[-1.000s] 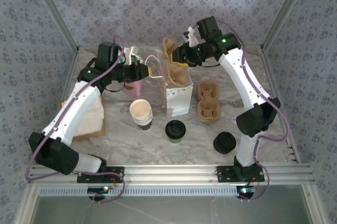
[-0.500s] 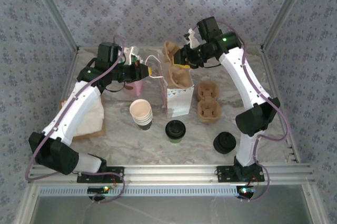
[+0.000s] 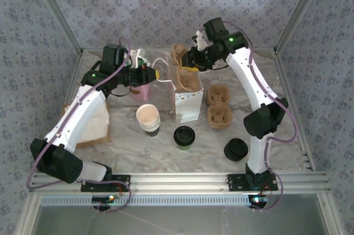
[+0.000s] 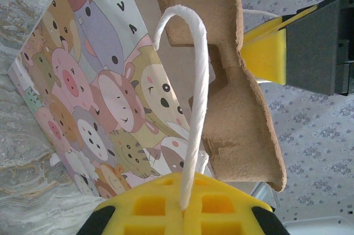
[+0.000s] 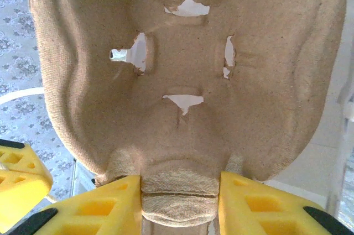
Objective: Pack the takeout coffee
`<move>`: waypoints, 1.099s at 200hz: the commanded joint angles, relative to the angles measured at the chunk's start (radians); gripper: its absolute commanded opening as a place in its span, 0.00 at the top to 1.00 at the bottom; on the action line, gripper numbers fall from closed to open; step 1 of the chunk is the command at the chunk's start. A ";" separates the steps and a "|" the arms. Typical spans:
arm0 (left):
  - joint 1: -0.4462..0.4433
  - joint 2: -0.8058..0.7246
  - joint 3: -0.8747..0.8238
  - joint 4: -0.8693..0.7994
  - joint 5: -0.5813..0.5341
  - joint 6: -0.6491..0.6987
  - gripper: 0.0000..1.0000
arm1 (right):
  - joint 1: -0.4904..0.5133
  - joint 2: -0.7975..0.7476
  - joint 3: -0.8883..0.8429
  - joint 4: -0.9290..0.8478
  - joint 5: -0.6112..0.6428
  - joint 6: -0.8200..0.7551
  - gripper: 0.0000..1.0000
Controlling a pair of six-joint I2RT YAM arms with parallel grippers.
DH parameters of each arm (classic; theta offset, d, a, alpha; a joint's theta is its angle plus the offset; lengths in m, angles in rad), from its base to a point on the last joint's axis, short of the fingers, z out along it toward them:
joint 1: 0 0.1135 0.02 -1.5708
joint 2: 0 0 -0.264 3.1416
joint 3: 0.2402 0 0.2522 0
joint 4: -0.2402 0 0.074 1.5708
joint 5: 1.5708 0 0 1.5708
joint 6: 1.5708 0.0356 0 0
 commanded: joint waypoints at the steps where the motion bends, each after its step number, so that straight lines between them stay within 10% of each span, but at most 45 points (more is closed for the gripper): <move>1: 0.003 -0.012 0.017 0.012 0.022 0.023 1.00 | 0.006 0.012 0.038 -0.060 0.047 -0.028 0.61; 220: 0.004 -0.009 0.010 0.024 0.017 0.022 1.00 | 0.075 0.092 0.142 -0.249 0.277 -0.092 0.62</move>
